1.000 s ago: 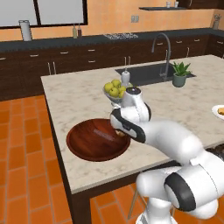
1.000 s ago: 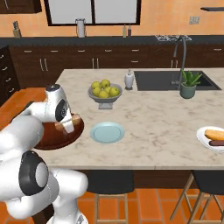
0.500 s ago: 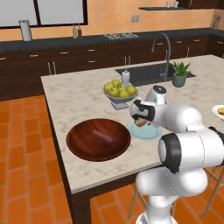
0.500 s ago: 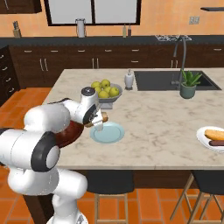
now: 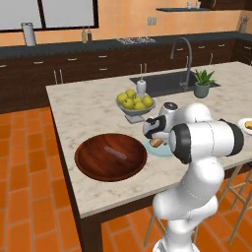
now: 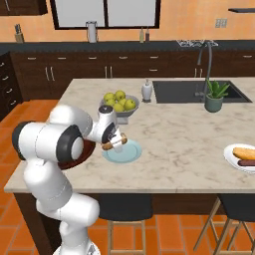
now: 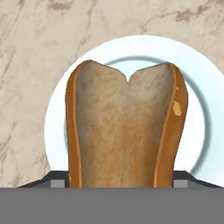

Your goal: Place one bun and one sausage from the bowl on each plate.

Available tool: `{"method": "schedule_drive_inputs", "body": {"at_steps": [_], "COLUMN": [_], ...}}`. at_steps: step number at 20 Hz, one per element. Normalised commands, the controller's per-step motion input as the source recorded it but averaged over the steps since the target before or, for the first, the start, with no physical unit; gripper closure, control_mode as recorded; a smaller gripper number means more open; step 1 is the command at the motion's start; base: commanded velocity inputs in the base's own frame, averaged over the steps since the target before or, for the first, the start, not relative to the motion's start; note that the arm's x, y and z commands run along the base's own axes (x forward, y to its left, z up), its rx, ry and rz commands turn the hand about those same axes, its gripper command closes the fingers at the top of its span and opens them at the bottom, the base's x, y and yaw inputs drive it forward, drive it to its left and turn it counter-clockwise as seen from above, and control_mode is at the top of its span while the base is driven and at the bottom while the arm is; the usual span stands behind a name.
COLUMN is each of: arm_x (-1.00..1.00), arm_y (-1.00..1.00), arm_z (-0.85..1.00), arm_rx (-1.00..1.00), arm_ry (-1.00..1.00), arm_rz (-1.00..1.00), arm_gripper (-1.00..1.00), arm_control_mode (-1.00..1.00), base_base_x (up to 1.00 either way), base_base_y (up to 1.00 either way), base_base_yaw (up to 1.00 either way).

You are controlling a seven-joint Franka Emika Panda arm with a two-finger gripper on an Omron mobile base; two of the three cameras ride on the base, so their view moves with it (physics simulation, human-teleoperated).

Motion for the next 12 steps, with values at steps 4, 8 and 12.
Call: {"method": "schedule_drive_inputs", "body": {"at_steps": [4, 8, 12], "arm_x": [0.34, 0.06, -0.01], "arm_y": [-0.31, -0.17, -0.06], "arm_z": [-0.23, 0.03, 0.35], "arm_rx": [0.0, 0.0, 0.02], "arm_ry": [0.0, 0.0, 0.0], "arm_rz": [0.05, 0.03, 0.01], "arm_gripper": [-1.0, -1.0, -1.0], "arm_control_mode": [-1.0, -1.0, -1.0], "base_base_x": [0.0, 0.0, 0.0], "base_base_y": [0.0, 0.0, 0.0], "base_base_yaw": [0.0, 0.0, 0.0]}}
